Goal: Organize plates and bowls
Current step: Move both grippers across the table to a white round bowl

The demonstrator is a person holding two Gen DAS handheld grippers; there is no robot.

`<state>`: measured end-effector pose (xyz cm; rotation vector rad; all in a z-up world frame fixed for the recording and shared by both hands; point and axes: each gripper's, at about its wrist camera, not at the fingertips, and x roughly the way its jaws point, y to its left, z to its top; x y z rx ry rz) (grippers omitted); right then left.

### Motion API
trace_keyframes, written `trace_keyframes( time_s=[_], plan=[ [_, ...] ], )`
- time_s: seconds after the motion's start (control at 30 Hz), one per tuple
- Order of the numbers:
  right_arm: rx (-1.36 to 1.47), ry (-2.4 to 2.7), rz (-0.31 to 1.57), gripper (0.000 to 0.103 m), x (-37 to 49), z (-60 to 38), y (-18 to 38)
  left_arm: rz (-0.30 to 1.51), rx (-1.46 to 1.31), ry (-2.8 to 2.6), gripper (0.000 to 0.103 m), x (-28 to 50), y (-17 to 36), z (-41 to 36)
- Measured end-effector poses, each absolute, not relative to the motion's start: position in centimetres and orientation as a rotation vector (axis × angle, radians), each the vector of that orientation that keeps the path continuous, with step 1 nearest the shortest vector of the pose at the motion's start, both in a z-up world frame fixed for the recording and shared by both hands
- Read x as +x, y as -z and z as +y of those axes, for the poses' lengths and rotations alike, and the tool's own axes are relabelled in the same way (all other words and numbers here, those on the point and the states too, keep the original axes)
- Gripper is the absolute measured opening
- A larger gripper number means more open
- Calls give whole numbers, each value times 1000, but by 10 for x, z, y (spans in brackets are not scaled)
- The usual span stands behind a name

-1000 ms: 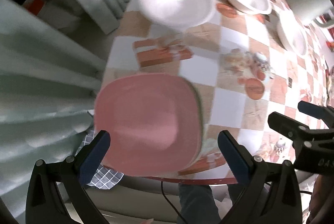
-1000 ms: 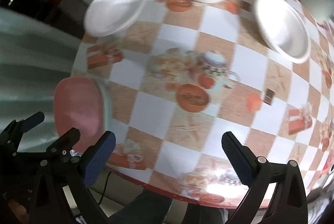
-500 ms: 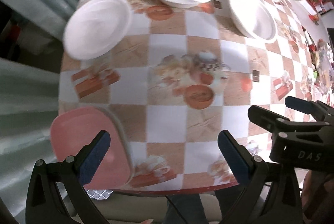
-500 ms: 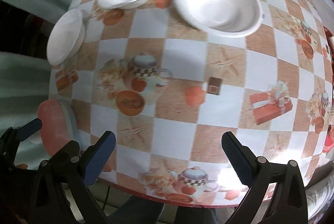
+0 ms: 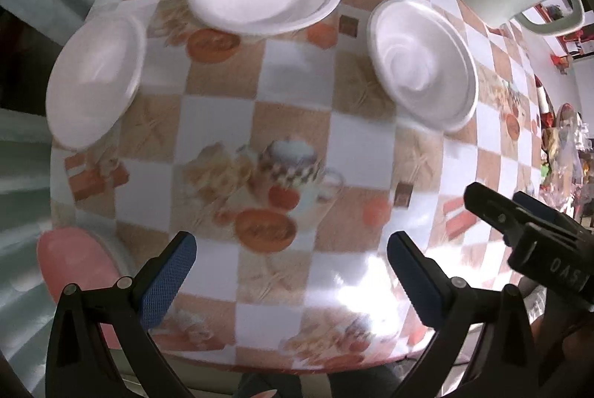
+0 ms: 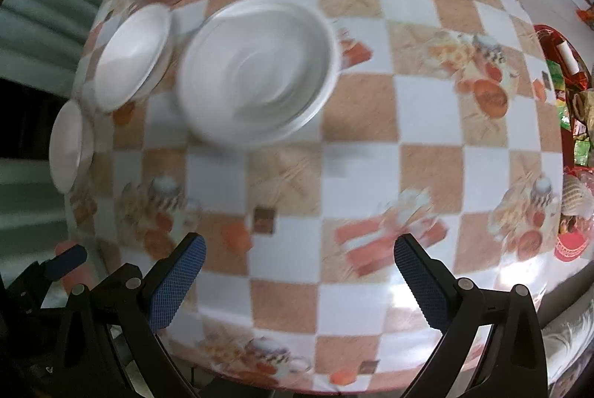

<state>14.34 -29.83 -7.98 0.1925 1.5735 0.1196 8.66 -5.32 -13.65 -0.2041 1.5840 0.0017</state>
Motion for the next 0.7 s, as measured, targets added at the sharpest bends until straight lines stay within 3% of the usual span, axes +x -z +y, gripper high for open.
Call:
trace_keyframes(
  time_s=[0.7],
  plan=[
    [167,-116,1542,102,245,-322,116,1527,-403,-273,102,167,171,-70]
  ],
)
